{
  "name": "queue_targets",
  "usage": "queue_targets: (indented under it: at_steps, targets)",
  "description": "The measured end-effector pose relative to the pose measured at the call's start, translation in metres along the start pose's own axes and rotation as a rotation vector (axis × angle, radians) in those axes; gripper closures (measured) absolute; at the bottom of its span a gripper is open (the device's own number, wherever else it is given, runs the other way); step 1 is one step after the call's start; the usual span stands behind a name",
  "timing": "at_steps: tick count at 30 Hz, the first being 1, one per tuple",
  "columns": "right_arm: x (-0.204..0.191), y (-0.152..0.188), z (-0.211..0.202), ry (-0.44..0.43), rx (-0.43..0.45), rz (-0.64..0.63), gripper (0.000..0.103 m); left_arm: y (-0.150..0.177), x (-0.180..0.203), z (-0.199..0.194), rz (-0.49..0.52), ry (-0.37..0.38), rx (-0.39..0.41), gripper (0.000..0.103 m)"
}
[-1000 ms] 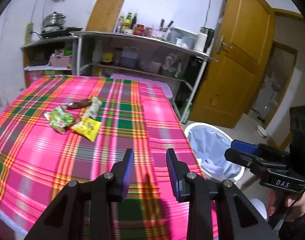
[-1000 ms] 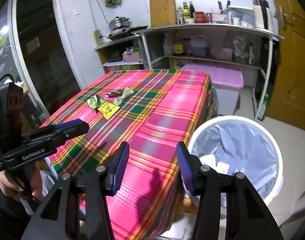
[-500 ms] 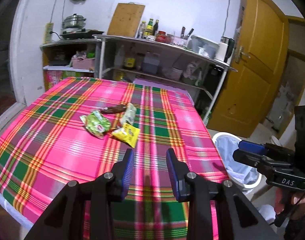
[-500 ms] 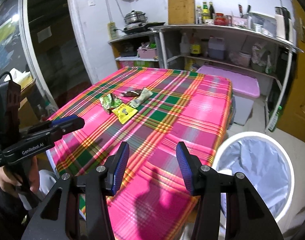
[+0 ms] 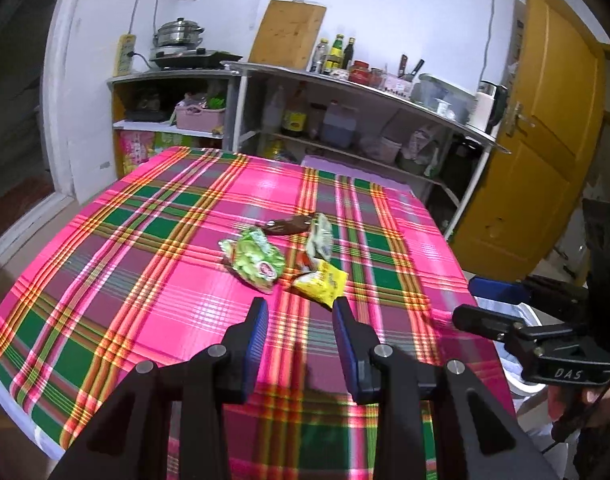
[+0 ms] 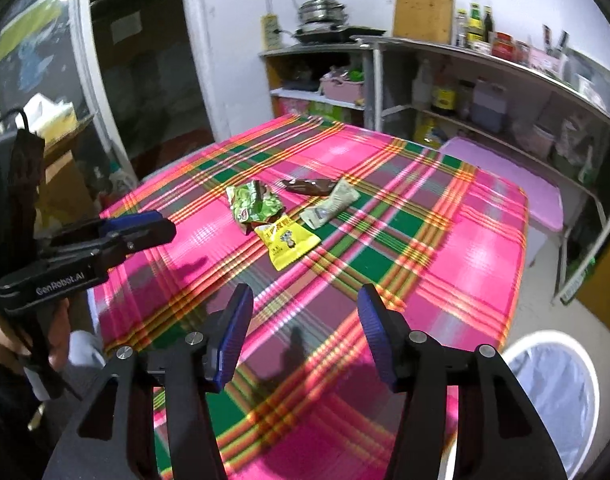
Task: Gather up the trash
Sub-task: 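Grasp the green snack bag with the left tool while the right tool grasps the yellow snack packet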
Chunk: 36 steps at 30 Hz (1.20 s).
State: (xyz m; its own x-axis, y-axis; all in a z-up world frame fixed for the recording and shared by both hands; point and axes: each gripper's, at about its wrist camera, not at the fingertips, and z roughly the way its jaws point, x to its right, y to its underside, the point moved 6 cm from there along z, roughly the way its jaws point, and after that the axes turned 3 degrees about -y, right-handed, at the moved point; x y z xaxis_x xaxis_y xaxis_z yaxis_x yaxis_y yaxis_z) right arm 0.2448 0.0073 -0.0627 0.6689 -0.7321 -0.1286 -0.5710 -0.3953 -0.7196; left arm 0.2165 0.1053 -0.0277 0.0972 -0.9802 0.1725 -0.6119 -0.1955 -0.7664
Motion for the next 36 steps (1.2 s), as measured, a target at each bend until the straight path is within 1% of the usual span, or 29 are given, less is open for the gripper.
queue_targets:
  at_steps: [9, 12, 18, 21, 25, 29, 32, 33, 34, 36]
  targets:
    - [-0.010, -0.020, 0.055, -0.030, -0.056, -0.081, 0.048, -0.008, -0.030, 0.008, -0.039, -0.014, 0.006, 0.070]
    - [-0.013, -0.024, 0.073, -0.037, -0.082, -0.101, 0.047, -0.009, -0.039, 0.010, -0.054, -0.016, 0.008, 0.066]
    - [-0.020, -0.031, 0.100, -0.050, -0.115, -0.145, 0.047, -0.011, -0.058, 0.019, -0.086, -0.013, 0.002, 0.066]
    - [-0.022, -0.034, 0.112, -0.041, -0.127, -0.163, 0.047, -0.011, -0.065, 0.023, -0.096, -0.011, -0.002, 0.066]
    - [-0.023, -0.038, 0.123, -0.046, -0.136, -0.176, 0.047, -0.012, -0.070, 0.028, -0.107, -0.008, -0.006, 0.065]
    - [-0.020, -0.038, 0.134, -0.026, -0.161, -0.179, 0.047, -0.013, -0.074, 0.033, -0.117, -0.003, -0.012, 0.065]
    - [-0.016, -0.034, 0.137, -0.040, -0.184, -0.130, 0.047, -0.014, -0.074, 0.040, -0.122, 0.011, -0.024, 0.065]
    - [-0.015, -0.034, 0.137, -0.039, -0.185, -0.120, 0.052, -0.014, -0.073, 0.042, -0.124, 0.016, -0.029, 0.062]
    - [-0.013, -0.033, 0.135, -0.032, -0.184, -0.111, 0.064, -0.015, -0.072, 0.045, -0.127, 0.023, -0.034, 0.058]
    - [-0.010, -0.033, 0.131, -0.038, -0.180, -0.089, 0.068, -0.016, -0.070, 0.051, -0.128, 0.033, -0.040, 0.054]
